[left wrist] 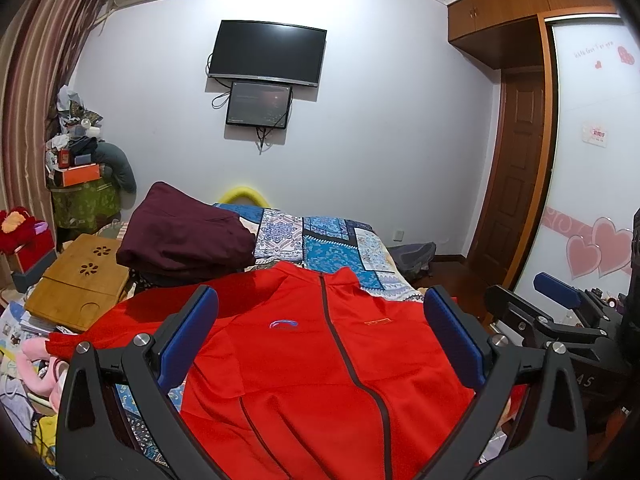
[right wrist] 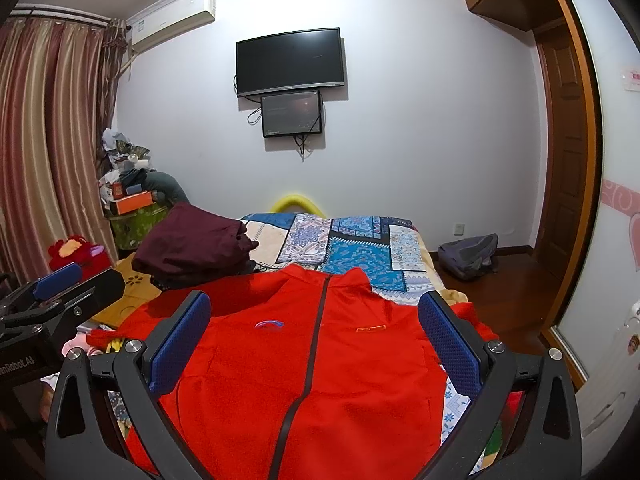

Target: Fold large clothes

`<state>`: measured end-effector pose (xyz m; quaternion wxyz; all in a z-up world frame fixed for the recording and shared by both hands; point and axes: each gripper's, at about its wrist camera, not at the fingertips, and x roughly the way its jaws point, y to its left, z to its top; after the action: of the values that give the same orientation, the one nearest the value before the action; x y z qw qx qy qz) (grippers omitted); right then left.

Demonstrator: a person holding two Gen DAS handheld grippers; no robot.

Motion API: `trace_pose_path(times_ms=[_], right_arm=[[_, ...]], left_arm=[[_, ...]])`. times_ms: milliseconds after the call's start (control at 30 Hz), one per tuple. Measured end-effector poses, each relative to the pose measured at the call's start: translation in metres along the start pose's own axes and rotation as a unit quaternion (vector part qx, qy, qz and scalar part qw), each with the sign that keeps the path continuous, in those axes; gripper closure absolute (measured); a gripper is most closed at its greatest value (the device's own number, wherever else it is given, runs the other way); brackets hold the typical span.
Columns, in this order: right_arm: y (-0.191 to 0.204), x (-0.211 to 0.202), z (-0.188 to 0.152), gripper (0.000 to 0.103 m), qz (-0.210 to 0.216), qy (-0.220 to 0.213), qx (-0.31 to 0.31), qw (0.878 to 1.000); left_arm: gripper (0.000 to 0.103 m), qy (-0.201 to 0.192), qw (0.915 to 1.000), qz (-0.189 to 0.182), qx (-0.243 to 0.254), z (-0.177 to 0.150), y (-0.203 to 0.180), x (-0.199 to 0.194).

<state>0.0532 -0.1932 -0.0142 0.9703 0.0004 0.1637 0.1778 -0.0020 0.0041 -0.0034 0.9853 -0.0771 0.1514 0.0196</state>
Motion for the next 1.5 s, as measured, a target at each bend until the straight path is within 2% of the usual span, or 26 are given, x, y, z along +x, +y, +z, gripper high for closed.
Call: trace_pose_path(times_ms=[1500], right_arm=[[-0.0034, 0.0055, -0.0004, 0.0, -0.001, 0.007, 0.001, 1.0]], left_arm=[[0.0, 0.002, 1.0, -0.004, -0.001, -0.0004, 0.001, 0.0005]])
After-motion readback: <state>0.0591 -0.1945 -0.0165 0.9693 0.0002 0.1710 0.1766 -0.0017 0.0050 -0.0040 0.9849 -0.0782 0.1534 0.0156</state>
